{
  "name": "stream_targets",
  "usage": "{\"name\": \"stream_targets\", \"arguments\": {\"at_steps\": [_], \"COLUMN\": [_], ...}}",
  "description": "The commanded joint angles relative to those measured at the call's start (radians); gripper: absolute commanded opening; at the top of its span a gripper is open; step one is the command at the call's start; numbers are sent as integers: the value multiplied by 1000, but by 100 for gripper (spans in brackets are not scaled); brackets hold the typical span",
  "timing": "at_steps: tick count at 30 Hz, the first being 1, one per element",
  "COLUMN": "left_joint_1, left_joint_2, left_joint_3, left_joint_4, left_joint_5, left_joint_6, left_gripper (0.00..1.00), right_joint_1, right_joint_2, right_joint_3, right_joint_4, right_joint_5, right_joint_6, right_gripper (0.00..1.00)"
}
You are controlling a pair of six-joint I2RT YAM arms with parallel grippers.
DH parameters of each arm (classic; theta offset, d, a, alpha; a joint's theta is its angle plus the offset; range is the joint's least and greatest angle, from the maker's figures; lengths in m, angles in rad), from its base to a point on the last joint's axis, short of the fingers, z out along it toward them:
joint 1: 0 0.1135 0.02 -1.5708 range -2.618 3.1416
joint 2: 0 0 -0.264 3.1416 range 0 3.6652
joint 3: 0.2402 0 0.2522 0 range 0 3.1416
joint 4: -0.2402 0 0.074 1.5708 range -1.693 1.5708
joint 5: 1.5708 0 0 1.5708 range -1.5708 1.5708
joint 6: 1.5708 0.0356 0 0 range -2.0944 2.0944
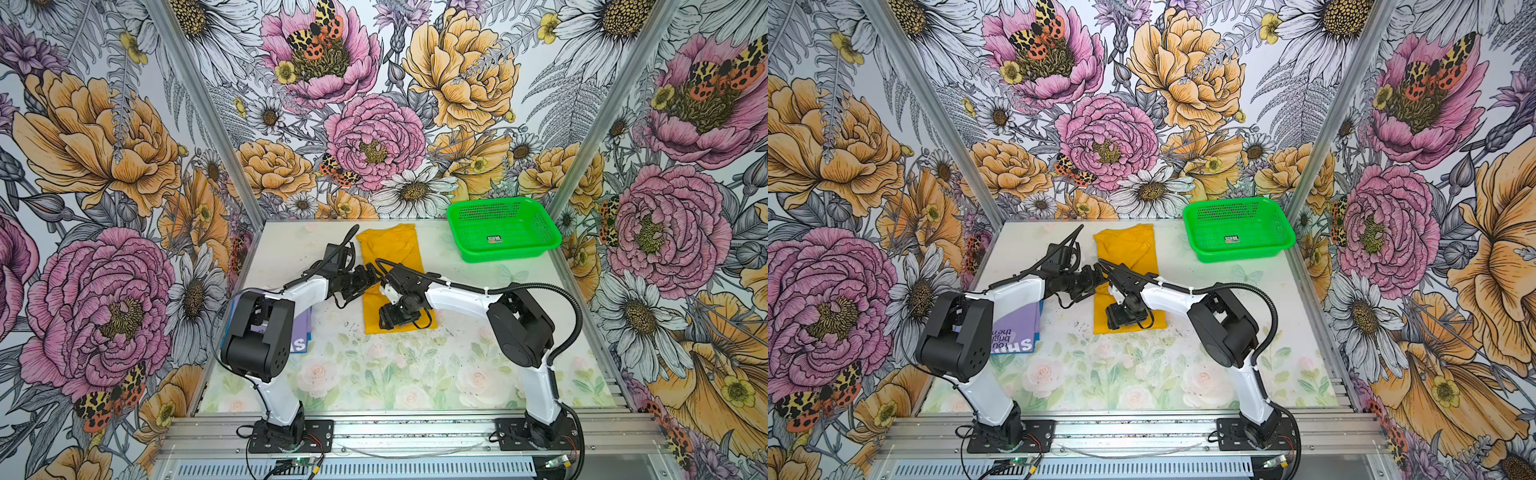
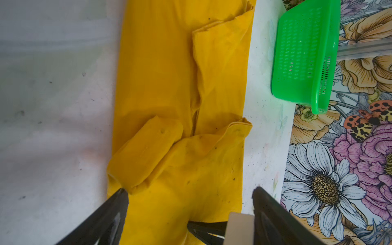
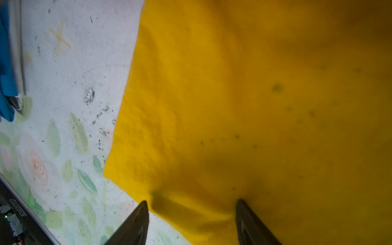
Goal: Fold and stack the t-shirts
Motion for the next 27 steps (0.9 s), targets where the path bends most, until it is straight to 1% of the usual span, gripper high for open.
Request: {"name": "stream_targets", "arguments": {"at_steps": [1,6,9,13,17,23,27], "left_joint_1": [-6,4,13,25,40,76,93], "left_joint_2": [88,139,173,215,251,228,172], "left_joint_3": [16,40,81,143,208,209,204], "left_joint_4": [68,138,165,172,163,202,188], "left_joint_5": [23,15,24,26,1,-72,-88], "left_joint_6": [-31,-67,-78,-101,-126,-203,-181], "left_gripper": [92,92,92,92,92,92,93], "right_joint_1": [-4,-5,-6,-7,-8,-14,-19], "right_joint_2": [41,52,60,66,73,72,62], "right_joint_3": [-26,-29,-34,-41,-43,-49,-51], "right_joint_4": [30,30,29,31,30,32,34], "right_joint_5": [2,0,-4,-9,-15,-17,-18], "right_joint_6": [3,3,2,-2,-1,1,-3], "right_gripper": [66,66,66,66,66,66,66]}}
